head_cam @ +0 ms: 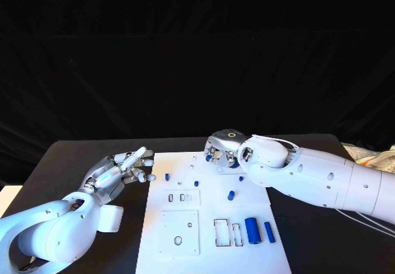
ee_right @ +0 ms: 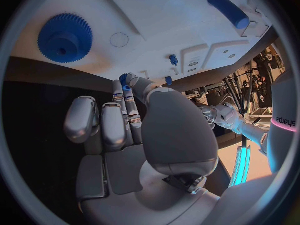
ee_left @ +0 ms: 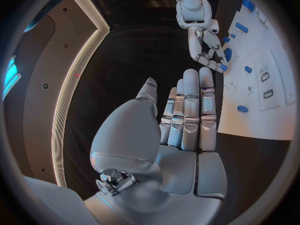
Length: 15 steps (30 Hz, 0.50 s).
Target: Assemble the parts on the task board
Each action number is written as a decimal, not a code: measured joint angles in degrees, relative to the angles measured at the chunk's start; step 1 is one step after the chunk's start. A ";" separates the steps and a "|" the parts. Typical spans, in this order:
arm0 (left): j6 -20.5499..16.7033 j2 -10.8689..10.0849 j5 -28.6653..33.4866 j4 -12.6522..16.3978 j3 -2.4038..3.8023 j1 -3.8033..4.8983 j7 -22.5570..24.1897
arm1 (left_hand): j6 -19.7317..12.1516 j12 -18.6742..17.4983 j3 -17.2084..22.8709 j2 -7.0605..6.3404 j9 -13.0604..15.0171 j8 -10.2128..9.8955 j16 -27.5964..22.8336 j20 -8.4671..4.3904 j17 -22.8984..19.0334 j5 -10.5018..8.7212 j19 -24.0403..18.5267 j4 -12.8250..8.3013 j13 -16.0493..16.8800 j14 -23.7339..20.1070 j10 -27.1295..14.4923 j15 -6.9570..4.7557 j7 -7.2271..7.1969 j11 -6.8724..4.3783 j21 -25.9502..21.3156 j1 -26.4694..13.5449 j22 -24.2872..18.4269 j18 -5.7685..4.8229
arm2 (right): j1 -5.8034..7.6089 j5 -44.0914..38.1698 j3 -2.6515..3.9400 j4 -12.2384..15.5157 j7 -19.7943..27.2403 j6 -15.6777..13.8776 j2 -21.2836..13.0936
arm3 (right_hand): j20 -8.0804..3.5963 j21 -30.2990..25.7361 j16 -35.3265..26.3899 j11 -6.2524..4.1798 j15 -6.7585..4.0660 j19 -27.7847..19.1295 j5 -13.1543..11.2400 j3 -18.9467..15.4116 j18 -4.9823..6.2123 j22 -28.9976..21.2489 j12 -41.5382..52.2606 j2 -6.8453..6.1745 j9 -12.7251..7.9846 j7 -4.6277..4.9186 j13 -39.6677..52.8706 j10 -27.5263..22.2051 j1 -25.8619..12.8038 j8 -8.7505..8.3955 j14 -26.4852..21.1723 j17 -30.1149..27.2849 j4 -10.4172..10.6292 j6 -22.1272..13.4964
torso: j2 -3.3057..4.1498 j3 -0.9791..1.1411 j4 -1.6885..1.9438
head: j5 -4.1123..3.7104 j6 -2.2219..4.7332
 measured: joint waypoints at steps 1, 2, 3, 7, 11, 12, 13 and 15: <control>0.00 0.00 0.00 -0.01 0.00 0.00 0.00 | -0.09 0.00 0.00 0.00 0.00 0.00 0.01 0.00 0.04 0.00 0.00 0.00 0.03 0.00 0.00 0.00 -0.09 0.00 0.00 0.00 0.02 -0.01 | 0.00 -0.04 0.02 0.00 -0.11 -0.22 0.07 | 0.00 0.00 0.00 0.00 0.00 0.00 0.00 0.00 0.00 0.00 0.00 0.00 0.00 0.00 0.00 0.00 0.00 -0.01 0.00 0.00 0.00 0.00 | 0.01 0.00 0.01 | 0.00 0.00; 0.00 0.00 0.00 -0.02 0.00 0.00 -0.01 | -0.09 0.00 0.00 0.00 0.00 0.00 0.00 0.00 0.03 0.00 0.00 0.00 0.03 0.00 0.00 0.00 -0.09 0.00 0.00 0.00 0.02 0.00 | 0.01 -0.08 0.04 -0.01 -0.22 -0.46 0.18 | 0.00 0.00 0.00 0.00 0.00 0.00 -0.01 0.00 0.00 0.00 -0.01 0.00 0.00 0.00 0.00 0.00 0.00 -0.02 0.00 0.00 0.00 0.00 | 0.01 0.01 0.03 | 0.00 0.00; 0.00 0.00 0.00 -0.04 0.00 0.00 -0.01 | -0.09 0.00 0.00 0.00 0.00 0.00 0.00 0.00 0.04 0.00 0.00 0.00 0.04 0.00 0.00 0.00 -0.09 0.00 0.00 0.00 0.02 0.00 | 0.01 -0.12 0.05 -0.07 -0.30 -0.66 0.34 | 0.00 0.00 0.00 0.00 0.00 0.00 -0.01 0.00 0.00 0.03 -0.06 0.00 0.00 0.00 0.00 0.00 0.00 -0.02 0.00 0.00 0.00 0.00 | 0.02 0.01 0.05 | -0.01 0.00; 0.00 0.00 0.01 -0.11 0.00 0.00 -0.02 | -0.10 0.00 0.00 0.00 0.00 0.00 0.00 0.00 0.04 0.00 0.00 0.00 0.03 0.00 0.00 0.00 -0.09 0.00 0.00 0.00 0.02 0.00 | 0.04 -0.23 0.09 -0.83 -0.52 -1.36 1.48 | 0.00 0.00 0.23 0.00 0.00 0.00 -0.03 0.01 0.00 0.14 -0.11 0.00 0.00 0.00 0.00 0.00 0.00 -0.04 0.00 0.10 0.02 -0.01 | 0.04 0.00 0.09 | -0.01 0.05; 0.00 0.09 0.01 -0.15 0.00 0.01 -0.04 | -0.09 0.00 0.00 0.00 -0.01 0.00 0.00 0.00 0.03 0.00 0.00 0.00 0.03 0.00 0.00 0.00 -0.10 0.00 0.00 0.00 0.01 -0.01 | 0.05 -0.32 0.09 -2.15 -0.59 -1.73 3.01 | 0.00 0.00 0.23 0.00 0.00 0.00 -0.05 0.16 0.00 0.14 -0.18 -0.01 0.03 0.01 -0.01 0.00 -0.01 -0.07 0.00 0.10 0.17 -0.01 | 0.07 -0.04 0.18 | -0.07 0.09; 0.01 0.13 0.01 -0.16 0.00 0.01 -0.04 | -0.10 0.00 0.00 0.00 -0.01 0.00 0.00 0.00 0.03 0.00 0.00 0.00 0.03 0.00 0.00 0.00 -0.09 0.00 0.00 0.00 0.01 0.00 | 0.05 -0.33 0.09 -2.67 -0.59 -1.79 3.54 | 0.00 0.00 0.23 0.00 0.00 0.00 -0.10 0.16 0.00 0.14 -0.18 -0.02 0.04 0.01 -0.02 0.00 -0.02 -0.09 0.00 0.10 0.17 -0.01 | 0.07 -0.03 0.20 | -0.10 0.09; 0.01 0.17 0.01 -0.17 0.00 0.01 -0.04 | -0.10 0.00 0.00 0.00 -0.01 0.00 0.01 0.00 0.03 0.00 0.00 0.00 0.03 0.00 0.00 0.00 -0.10 0.00 0.00 0.00 0.01 -0.01 | 0.05 -0.34 0.09 -3.09 -0.59 -1.83 3.94 | 0.00 0.00 0.23 0.00 0.00 0.00 -0.11 0.16 0.00 0.14 -0.18 -0.02 0.04 0.01 -0.03 0.00 -0.02 -0.10 0.00 0.10 0.17 -0.01 | 0.07 -0.04 0.25 | -0.13 0.07; 0.01 0.21 0.01 -0.17 0.00 0.01 -0.05 | -0.10 0.00 0.00 0.00 -0.01 0.00 0.00 0.00 0.03 0.00 0.00 0.00 0.03 0.00 0.00 0.00 -0.09 0.00 0.00 0.00 0.01 -0.01 | 0.05 -0.36 0.09 -3.97 -0.58 -1.86 4.72 | 0.00 0.00 0.23 0.00 0.00 0.00 -0.14 0.16 0.01 0.14 -0.18 -0.04 0.07 0.01 -0.05 0.00 -0.04 -0.15 0.00 0.10 0.17 -0.02 | 0.09 -0.07 0.31 | -0.16 0.01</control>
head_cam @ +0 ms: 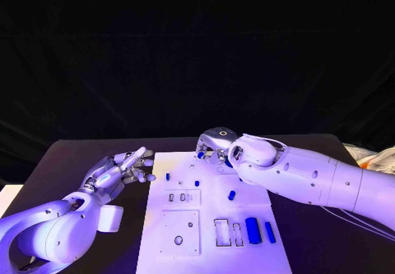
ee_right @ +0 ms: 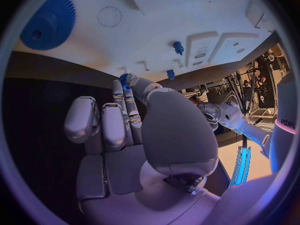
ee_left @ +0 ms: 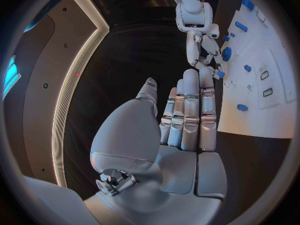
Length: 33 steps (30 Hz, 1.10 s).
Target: Assemble the parts on the task board
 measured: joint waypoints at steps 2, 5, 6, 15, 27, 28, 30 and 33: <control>0.00 0.02 0.00 0.00 0.00 0.00 -0.01 | 0.00 0.00 0.00 0.00 0.00 0.00 0.00 0.00 0.00 0.00 0.00 0.00 0.00 0.00 0.00 0.00 0.00 0.00 0.00 0.00 0.00 0.01 | 0.00 -0.01 0.00 -0.99 0.05 -0.02 0.83 | 0.00 0.00 0.00 0.00 0.00 0.00 0.00 0.00 0.00 0.00 0.00 -0.14 0.01 0.00 0.00 0.00 -0.14 -0.01 0.00 0.00 0.00 0.00 | 0.02 -0.01 0.04 | -0.01 -0.03; 0.00 0.02 0.00 0.04 0.00 0.01 -0.02 | 0.00 0.00 0.18 0.17 0.01 0.00 0.00 0.00 0.02 0.00 0.00 -0.18 0.00 -0.11 0.00 -0.11 0.00 0.00 0.17 0.17 0.00 0.00 | -0.03 -0.03 -0.04 -2.21 0.13 -0.02 1.77 | 0.00 0.00 0.00 -0.08 0.00 0.00 0.00 0.00 0.00 0.08 0.00 -0.29 0.01 0.00 -0.01 0.08 -0.29 -0.01 0.00 0.00 0.00 -0.01 | 0.05 -0.01 0.11 | 0.03 -0.06; 0.00 0.02 0.00 0.04 0.00 0.01 -0.02 | 0.00 0.00 0.18 0.20 0.03 0.00 0.00 0.00 0.06 0.00 0.00 -0.18 -0.01 -0.19 0.00 -0.19 0.00 0.00 0.22 0.20 0.00 0.01 | -0.04 -0.03 -0.05 -2.56 0.15 -0.02 2.04 | 0.00 0.00 0.00 -0.08 0.00 0.00 -0.01 0.00 0.00 0.09 0.00 -0.29 0.01 0.00 -0.02 0.08 -0.29 -0.09 0.00 0.00 0.00 -0.01 | 0.06 -0.01 0.12 | 0.04 -0.07; 0.01 0.02 0.00 0.08 0.00 0.10 -0.05 | 0.00 0.00 0.18 0.22 0.04 0.00 0.00 0.00 0.06 0.00 0.00 -0.18 -0.01 -0.20 0.00 -0.20 0.00 0.00 0.22 0.22 0.00 0.01 | -0.06 -0.12 -0.28 -5.62 0.28 0.13 4.34 | 0.00 0.22 -0.01 -0.18 0.00 0.00 -0.01 0.00 0.00 0.13 -0.14 -0.52 0.01 0.00 -0.08 0.19 -0.52 -0.22 0.00 -0.01 0.00 -0.02 | 0.04 -0.08 0.13 | 0.20 -0.24; 0.02 -0.02 0.01 0.03 0.00 0.18 -0.11 | 0.00 0.00 0.18 0.22 0.04 0.00 0.00 0.00 0.05 0.00 0.00 -0.18 0.04 -0.20 0.00 -0.20 0.00 0.00 0.22 0.22 0.04 0.00 | -0.17 -0.72 -0.44 -6.63 0.62 0.63 5.38 | 0.00 0.22 -0.02 -0.26 0.00 0.00 -0.12 -0.01 0.00 0.26 -0.17 -0.76 -0.04 -0.08 -0.13 0.27 -0.76 -0.39 0.00 -0.02 0.01 -0.11 | 0.03 -0.07 0.18 | 0.31 -0.40; 0.01 -0.02 0.01 0.02 0.00 0.19 -0.12 | 0.00 0.00 0.18 0.22 0.04 0.00 0.00 0.00 0.05 0.00 0.00 -0.18 0.04 -0.20 0.00 -0.20 0.00 0.00 0.22 0.22 0.04 0.00 | -0.17 -0.77 -0.44 -6.64 0.62 0.68 5.41 | 0.00 0.22 -0.02 -0.26 0.00 0.00 -0.12 0.00 0.00 0.26 -0.12 -0.76 -0.04 -0.08 -0.13 0.27 -0.76 -0.39 0.00 -0.02 0.01 -0.12 | 0.03 -0.07 0.18 | 0.30 -0.44; 0.01 -0.02 0.01 0.01 0.00 0.19 -0.15 | 0.00 0.00 0.18 0.22 0.04 0.00 0.00 0.00 0.05 0.00 0.00 -0.18 0.03 -0.20 0.00 -0.20 0.00 0.00 0.21 0.22 0.04 0.00 | -0.18 -0.88 -0.44 -6.65 0.62 0.80 5.46 | 0.00 0.22 -0.02 -0.26 0.00 0.00 -0.12 0.00 0.00 0.26 -0.13 -0.76 -0.04 -0.08 -0.12 0.27 -0.76 -0.39 0.00 -0.02 0.01 -0.12 | 0.03 -0.07 0.20 | 0.26 -0.48; 0.01 -0.03 0.01 -0.03 0.00 0.22 -0.19 | 0.00 0.00 0.18 0.22 0.03 0.00 0.00 0.00 0.05 0.00 0.00 -0.18 0.03 -0.20 0.00 -0.20 0.00 0.00 0.22 0.22 0.04 0.01 | -0.19 -1.00 -0.44 -6.72 0.58 0.93 5.55 | 0.00 0.22 -0.02 -0.26 0.00 0.00 -0.43 -0.10 0.00 0.26 -0.12 -1.02 -0.04 -0.07 0.03 0.27 -1.07 -0.39 0.00 -0.03 0.10 -0.12 | 0.03 -0.08 0.22 | 0.28 -0.53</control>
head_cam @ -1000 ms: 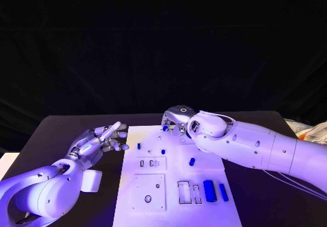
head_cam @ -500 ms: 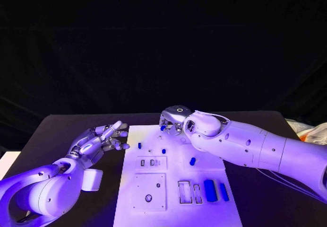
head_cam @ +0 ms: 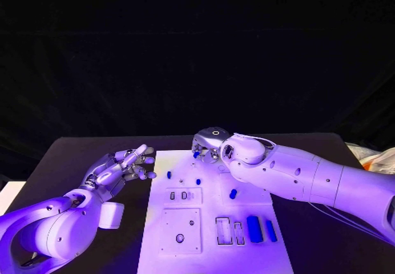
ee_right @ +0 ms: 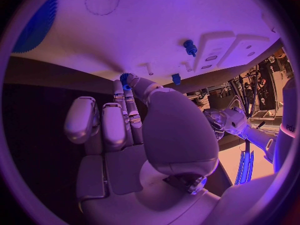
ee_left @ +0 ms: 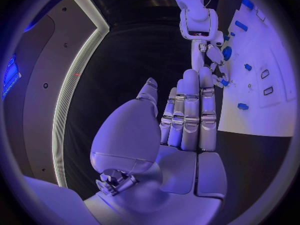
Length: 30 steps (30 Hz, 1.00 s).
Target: Assemble the parts on the task board
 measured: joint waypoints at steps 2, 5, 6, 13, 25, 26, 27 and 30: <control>0.00 -0.01 0.00 -0.03 0.00 0.02 -0.03 | 0.00 0.00 0.00 0.00 0.00 0.00 0.00 0.00 0.00 0.00 0.00 0.00 0.00 0.00 0.00 0.00 0.00 0.00 0.00 0.00 0.00 0.00 | -0.02 -0.04 -0.03 -0.12 -0.04 0.08 0.06 | 0.02 0.00 0.00 0.54 0.66 -0.02 -0.81 -0.14 0.00 -0.26 0.43 -0.63 -0.22 0.72 0.22 -1.44 -0.98 -0.19 0.00 -0.30 0.65 -1.81 | -0.01 -0.02 -0.01 | 0.01 -0.01; 0.00 -0.03 0.00 -0.05 0.00 0.04 -0.07 | 0.00 0.00 0.00 0.00 0.00 0.00 0.00 0.00 0.00 0.00 0.00 0.00 0.00 0.00 0.00 0.00 0.00 0.00 0.00 0.00 0.00 0.00 | -0.19 -0.06 -0.19 -0.33 -0.09 0.15 0.17 | 1.26 -1.38 -1.16 1.52 1.28 -1.27 -1.99 -1.25 0.00 -2.82 0.20 -2.44 -1.58 1.10 -0.20 -6.79 -2.88 -0.27 -0.01 -2.61 1.41 -8.52 | 0.00 -0.03 0.02 | 0.02 -0.02; 0.00 -0.04 0.00 -0.05 0.00 0.06 -0.08 | 0.00 0.00 -0.02 0.00 0.00 0.00 0.00 0.00 0.00 0.00 0.00 -0.02 0.00 -0.10 0.00 0.10 0.00 0.00 0.00 0.00 0.00 0.00 | -0.23 -0.06 -0.21 -0.40 -0.11 0.15 0.21 | 1.51 -2.05 -1.67 1.84 1.64 -1.83 -2.20 -2.16 0.00 -3.85 0.20 -2.91 -1.71 1.15 -0.23 -8.60 -3.31 -0.27 0.00 -3.45 1.50 -10.89 | 0.00 -0.03 0.03 | 0.01 -0.02; 0.01 -0.06 0.01 -0.07 0.00 0.12 -0.20 | 0.00 0.00 -0.16 0.00 -0.01 0.00 0.00 -0.20 0.08 0.00 -0.20 -0.16 -0.01 -0.20 0.00 0.20 0.00 0.00 0.00 0.00 -0.01 0.00 | -0.23 -0.06 -0.24 -0.66 -0.40 -0.03 0.17 | 2.35 -4.70 -3.38 2.87 2.18 -3.61 -2.31 -8.32 0.01 -7.87 0.38 -2.44 -1.45 1.95 -0.06 -13.54 -1.67 -0.27 -0.11 -6.40 2.78 -15.47 | 0.00 -0.04 0.07 | -0.04 -0.04; 0.01 -0.43 0.01 -0.15 0.00 0.16 -0.33 | 0.00 0.00 -0.16 0.00 -0.01 0.00 0.00 -0.20 0.07 0.00 -0.20 -0.16 -0.02 -0.20 0.00 0.20 0.00 0.00 0.00 0.00 0.04 0.00 | -0.14 1.68 0.78 7.48 -0.45 -2.37 -8.37 | 1.28 0.69 1.23 1.22 1.37 0.63 -1.74 -6.55 0.01 0.65 4.37 -1.04 -1.10 1.67 0.85 -2.40 -0.27 0.52 0.00 0.49 4.30 -9.24 | -0.01 0.01 -0.08 | -0.13 0.19; 0.01 -0.52 0.01 -0.15 0.00 0.16 -0.34 | 0.00 0.00 -0.16 0.00 -0.01 0.00 0.00 -0.20 0.07 0.00 -0.20 -0.16 -0.02 -0.20 0.00 0.20 0.00 0.00 0.00 0.00 0.04 0.00 | 0.00 2.65 1.11 8.74 -0.52 -2.61 -10.05 | 1.05 2.30 1.92 0.83 1.09 1.86 -1.74 -6.45 -0.61 3.37 5.55 -1.05 -1.10 1.53 1.47 0.11 -0.28 0.52 -0.11 1.51 4.40 -9.07 | -0.02 0.00 -0.14 | -0.19 0.23; 0.01 -0.56 0.01 -0.15 0.00 0.17 -0.35 | 0.00 0.00 -0.16 0.00 -0.02 0.00 0.00 -0.20 0.07 0.00 -0.20 -0.16 -0.02 -0.20 0.00 0.20 0.00 0.00 0.00 0.00 0.04 0.00 | 0.16 3.56 1.34 9.51 -0.66 -2.74 -11.29 | 0.73 4.23 2.56 0.74 0.64 3.24 -1.74 -6.47 -1.53 6.65 7.04 -1.53 -1.10 1.36 2.31 2.68 -0.77 0.52 -0.07 2.51 4.43 -8.89 | -0.04 0.00 -0.20 | -0.21 0.27; 0.01 -0.63 0.02 -0.13 -0.01 0.20 -0.36 | 0.00 0.00 -0.16 0.00 -0.02 0.00 0.00 -0.12 0.07 0.00 -0.28 -0.16 0.03 -0.20 0.00 0.20 0.00 0.00 0.00 0.00 0.04 0.00 | 0.85 7.50 1.86 11.26 -1.41 -2.86 -14.94 | -0.53 9.99 4.66 -1.64 -0.87 6.07 -1.74 -8.81 -3.12 13.54 13.61 -3.17 -1.19 0.31 6.73 11.23 -2.40 0.52 -0.01 5.72 5.23 -8.97 | -0.11 0.04 -0.45 | -0.26 0.45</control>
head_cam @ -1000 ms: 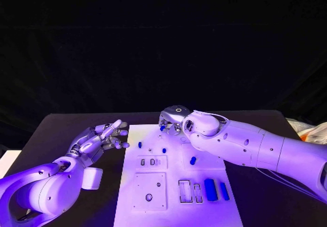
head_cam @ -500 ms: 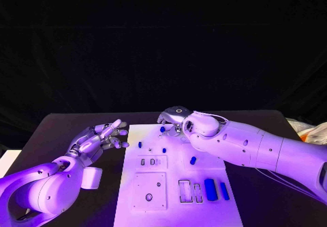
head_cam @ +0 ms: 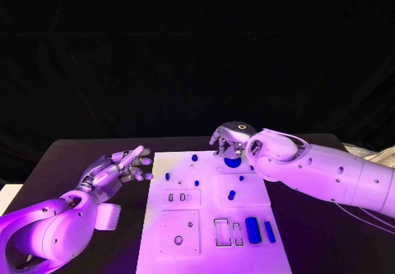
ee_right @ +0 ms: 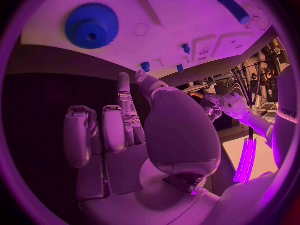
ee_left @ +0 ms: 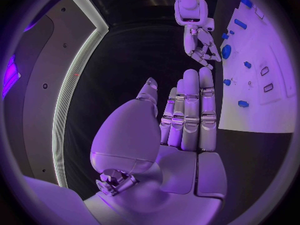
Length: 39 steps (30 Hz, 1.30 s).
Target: Assemble the parts on the task board
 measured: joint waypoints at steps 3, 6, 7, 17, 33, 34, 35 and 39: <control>0.00 -0.04 0.00 0.05 0.00 0.05 -0.02 | 0.00 0.00 0.00 0.00 0.00 0.00 0.00 0.13 0.05 0.00 -0.13 0.00 0.00 0.00 0.00 0.00 0.00 0.00 0.00 0.00 0.00 -0.01 | 0.44 4.53 0.23 1.41 -0.99 0.15 -2.94 | -1.03 2.47 3.31 -0.71 -0.69 0.17 2.07 -5.13 -0.93 0.54 21.81 -0.52 -0.07 -0.69 23.13 0.77 -0.56 -0.23 -0.07 5.40 1.34 -1.16 | -0.04 0.07 -0.31 | 0.00 0.05; 0.00 -0.03 0.00 0.11 0.00 0.05 -0.04 | 0.00 0.00 0.00 0.00 0.00 0.00 0.00 0.13 0.05 0.00 -0.13 0.00 0.00 0.00 0.00 0.00 0.00 0.00 0.00 0.00 0.00 0.00 | 0.57 8.07 0.28 2.12 -1.87 0.62 -4.81 | -0.78 3.55 6.49 -0.41 -0.30 0.19 5.94 -12.78 -0.93 0.54 38.77 0.67 -0.07 -0.16 42.98 0.73 -0.25 -0.22 0.02 8.02 4.25 -2.07 | -0.05 0.18 -0.56 | -0.09 0.10; -0.01 -0.01 0.00 0.11 0.00 0.06 -0.05 | 0.00 0.00 0.00 0.00 0.00 0.00 0.00 0.13 0.05 0.00 -0.13 0.00 0.00 0.00 0.00 0.00 0.00 0.00 0.00 0.00 0.00 -0.01 | 0.59 9.05 0.29 2.26 -2.17 0.82 -5.23 | -0.35 3.79 7.28 0.07 0.04 0.18 6.79 -14.95 -0.94 0.54 42.37 1.36 -0.08 0.09 47.46 0.25 0.43 -0.13 0.02 8.11 5.38 -2.33 | -0.05 0.22 -0.64 | -0.13 0.12; 0.00 0.22 0.00 0.03 0.01 0.10 -0.11 | 0.00 0.00 0.00 0.00 0.04 0.00 0.00 0.13 0.04 0.00 -0.13 0.00 -0.01 0.00 0.00 0.00 0.00 0.00 0.00 0.00 -0.01 0.00 | 0.54 13.64 0.33 1.91 -4.53 3.16 -5.86 | 0.34 4.66 8.94 0.90 0.49 0.27 8.62 -19.55 -1.66 0.53 62.73 1.53 -0.07 0.48 64.40 0.54 2.74 0.93 -0.02 8.14 9.54 -2.71 | -0.07 0.29 -0.70 | -0.57 -0.09; 0.00 0.39 0.00 -0.16 0.00 0.09 -0.17 | -0.21 0.32 0.00 0.00 0.03 0.00 0.00 0.13 0.09 0.00 -0.13 0.00 -0.02 0.00 -0.20 0.00 0.21 0.19 0.00 0.00 0.05 -0.01 | -1.36 10.97 0.15 -0.07 -5.87 5.40 -3.16 | 0.54 5.78 10.21 1.11 0.89 0.06 8.88 -19.00 -1.81 0.52 71.82 2.42 0.04 0.70 64.54 0.75 4.55 2.23 0.01 8.12 8.63 -2.47 | -0.04 0.18 -0.60 | -0.89 -0.40; 0.00 0.39 0.00 -0.18 0.00 0.09 -0.17 | -0.21 0.32 0.00 0.00 0.03 0.00 0.00 0.13 0.09 0.00 -0.13 0.00 -0.02 0.00 -0.20 0.00 0.21 0.20 0.00 0.00 0.05 0.00 | -1.44 10.70 0.14 -0.08 -5.88 5.50 -3.09 | 0.54 5.79 10.21 1.11 0.89 0.06 8.88 -19.00 -1.81 0.52 71.96 2.43 0.04 0.70 64.53 0.75 4.56 2.23 0.01 8.12 8.63 -2.47 | -0.04 0.18 -0.60 | -0.90 -0.41; 0.00 0.39 0.00 -0.20 0.00 0.09 -0.17 | -0.21 0.32 0.00 0.00 0.03 0.00 0.00 0.13 0.09 0.00 -0.13 0.00 -0.02 0.00 -0.20 0.00 0.21 0.20 0.00 0.00 0.05 0.00 | -1.51 10.43 0.14 -0.08 -5.89 5.60 -3.04 | 0.54 5.79 10.21 1.11 0.89 0.06 8.88 -18.98 -1.80 0.52 72.26 2.51 0.04 0.72 64.53 0.75 4.64 2.23 0.01 8.12 8.62 -2.45 | -0.04 0.18 -0.60 | -0.93 -0.44; 0.00 0.38 0.00 -0.28 0.00 0.09 -0.18 | -0.21 0.32 0.00 0.00 0.03 0.00 0.00 0.13 0.09 0.00 -0.13 0.00 0.03 0.00 -0.19 0.00 0.21 0.19 0.00 0.00 0.05 0.00 | -1.78 9.44 0.12 -0.07 -5.94 5.99 -2.93 | 0.54 5.79 10.41 1.11 0.89 0.06 8.88 -18.67 -1.81 0.51 72.47 2.71 0.10 0.63 64.53 0.75 4.84 2.46 0.01 8.12 8.30 -1.99 | -0.05 0.18 -0.61 | -0.97 -0.54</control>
